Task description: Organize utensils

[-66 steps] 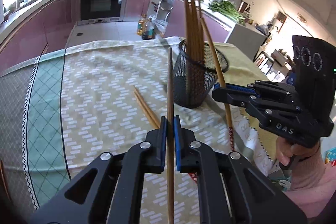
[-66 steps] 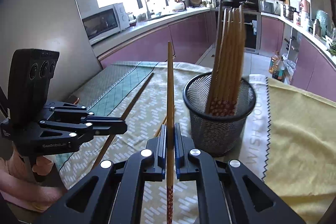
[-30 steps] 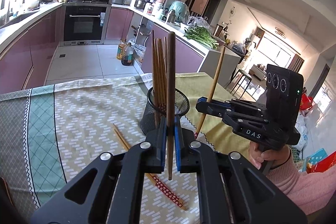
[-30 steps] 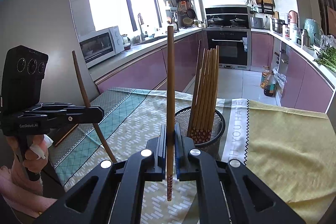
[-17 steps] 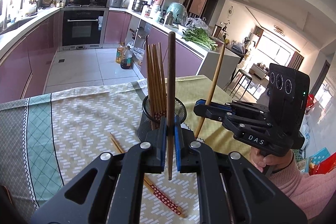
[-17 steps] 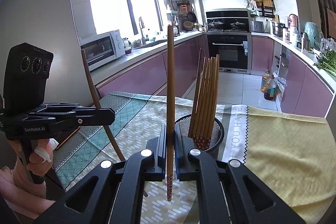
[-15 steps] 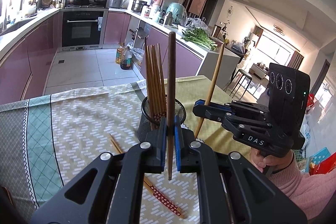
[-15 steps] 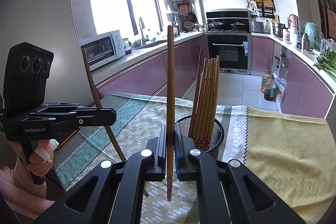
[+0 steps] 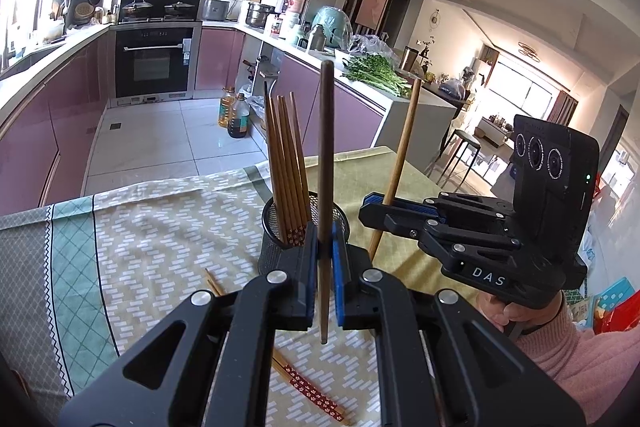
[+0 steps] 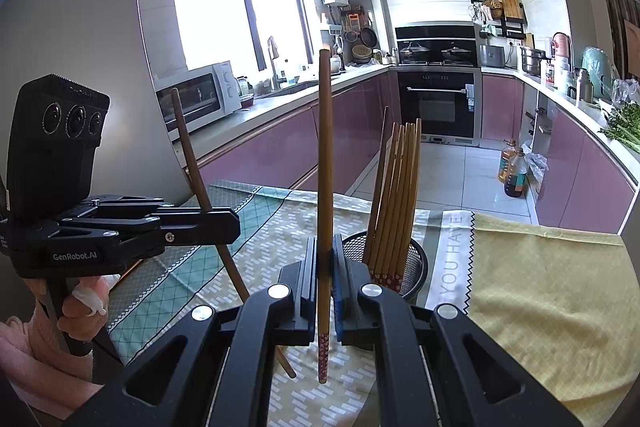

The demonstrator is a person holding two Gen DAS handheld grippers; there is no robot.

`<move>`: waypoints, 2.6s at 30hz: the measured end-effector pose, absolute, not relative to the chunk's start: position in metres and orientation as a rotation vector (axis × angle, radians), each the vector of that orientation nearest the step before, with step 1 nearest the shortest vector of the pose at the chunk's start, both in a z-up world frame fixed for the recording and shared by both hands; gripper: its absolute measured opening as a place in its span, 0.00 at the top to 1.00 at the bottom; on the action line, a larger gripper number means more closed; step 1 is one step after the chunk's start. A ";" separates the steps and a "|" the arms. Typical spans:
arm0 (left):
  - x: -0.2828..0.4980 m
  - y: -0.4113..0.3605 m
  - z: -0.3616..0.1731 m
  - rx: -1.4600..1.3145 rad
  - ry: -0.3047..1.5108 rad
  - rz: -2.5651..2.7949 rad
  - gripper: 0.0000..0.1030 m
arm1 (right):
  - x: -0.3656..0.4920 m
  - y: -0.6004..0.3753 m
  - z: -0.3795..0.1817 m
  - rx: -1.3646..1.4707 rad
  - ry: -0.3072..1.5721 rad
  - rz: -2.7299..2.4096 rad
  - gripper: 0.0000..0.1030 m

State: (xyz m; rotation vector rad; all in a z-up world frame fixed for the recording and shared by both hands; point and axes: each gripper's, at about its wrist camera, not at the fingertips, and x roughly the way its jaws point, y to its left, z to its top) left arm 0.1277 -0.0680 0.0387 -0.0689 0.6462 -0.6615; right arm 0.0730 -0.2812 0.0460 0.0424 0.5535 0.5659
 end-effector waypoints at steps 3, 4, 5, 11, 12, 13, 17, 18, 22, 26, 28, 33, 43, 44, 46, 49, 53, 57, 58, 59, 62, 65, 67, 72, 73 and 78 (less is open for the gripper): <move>0.129 -0.070 0.041 -0.065 0.641 -0.664 0.93 | 0.074 -0.280 0.049 0.042 0.549 0.568 0.94; 0.129 -0.071 0.043 -0.062 0.638 -0.666 0.93 | 0.073 -0.279 0.050 0.040 0.545 0.567 0.94; 0.129 -0.072 0.044 -0.059 0.635 -0.668 0.93 | 0.073 -0.280 0.050 0.041 0.543 0.568 0.94; 0.130 -0.077 0.052 -0.048 0.621 -0.677 0.93 | 0.073 -0.279 0.054 0.040 0.531 0.568 0.94; 0.131 -0.077 0.052 -0.047 0.619 -0.679 0.93 | 0.073 -0.279 0.054 0.040 0.529 0.568 0.94; 0.131 -0.077 0.053 -0.044 0.617 -0.679 0.93 | 0.073 -0.279 0.055 0.040 0.527 0.567 0.94; 0.132 -0.079 0.056 -0.037 0.610 -0.684 0.93 | 0.074 -0.279 0.057 0.040 0.520 0.569 0.94; 0.132 -0.079 0.057 -0.036 0.609 -0.685 0.93 | 0.073 -0.280 0.057 0.040 0.518 0.570 0.94; 0.133 -0.080 0.059 -0.033 0.603 -0.684 0.93 | 0.074 -0.279 0.060 0.040 0.512 0.569 0.94; 0.134 -0.079 0.062 -0.032 0.594 -0.684 0.93 | 0.075 -0.280 0.061 0.041 0.509 0.568 0.94; 0.134 -0.079 0.064 -0.031 0.590 -0.683 0.93 | 0.075 -0.280 0.062 0.042 0.508 0.568 0.94; 0.134 -0.081 0.069 -0.027 0.579 -0.684 0.93 | 0.075 -0.282 0.063 0.043 0.504 0.569 0.94; 0.134 -0.086 0.077 -0.016 0.564 -0.687 0.93 | 0.077 -0.279 0.071 0.039 0.498 0.572 0.94; 0.134 -0.086 0.077 -0.015 0.563 -0.687 0.93 | 0.077 -0.279 0.071 0.040 0.498 0.572 0.94; 0.136 -0.087 0.078 -0.012 0.562 -0.687 0.93 | 0.077 -0.279 0.071 0.041 0.499 0.573 0.94; 0.135 -0.087 0.079 -0.009 0.560 -0.688 0.93 | 0.077 -0.280 0.071 0.040 0.497 0.572 0.94; 0.135 -0.089 0.081 -0.005 0.556 -0.688 0.93 | 0.079 -0.279 0.072 0.047 0.496 0.576 0.94; 0.135 -0.091 0.083 0.000 0.553 -0.687 0.93 | 0.079 -0.279 0.073 0.045 0.496 0.576 0.94; 0.135 -0.091 0.083 0.000 0.552 -0.687 0.93 | 0.079 -0.280 0.072 0.046 0.495 0.576 0.94; 0.135 -0.091 0.083 0.001 0.552 -0.687 0.93 | 0.079 -0.280 0.072 0.046 0.495 0.576 0.94; 0.135 -0.091 0.084 0.002 0.550 -0.687 0.93 | 0.079 -0.278 0.074 0.050 0.493 0.576 0.94; 0.135 -0.093 0.085 0.003 0.546 -0.686 0.93 | 0.079 -0.279 0.074 0.049 0.490 0.576 0.94; 0.136 -0.094 0.088 0.004 0.541 -0.685 0.93 | 0.080 -0.277 0.077 0.050 0.485 0.577 0.94; 0.135 -0.095 0.093 0.008 0.525 -0.681 0.93 | 0.083 -0.278 0.081 0.059 0.474 0.579 0.94; 0.135 -0.095 0.094 0.009 0.520 -0.680 0.93 | 0.084 -0.278 0.081 0.060 0.471 0.580 0.94; 0.134 -0.094 0.099 0.007 0.499 -0.680 0.93 | 0.086 -0.278 0.086 0.058 0.459 0.583 0.94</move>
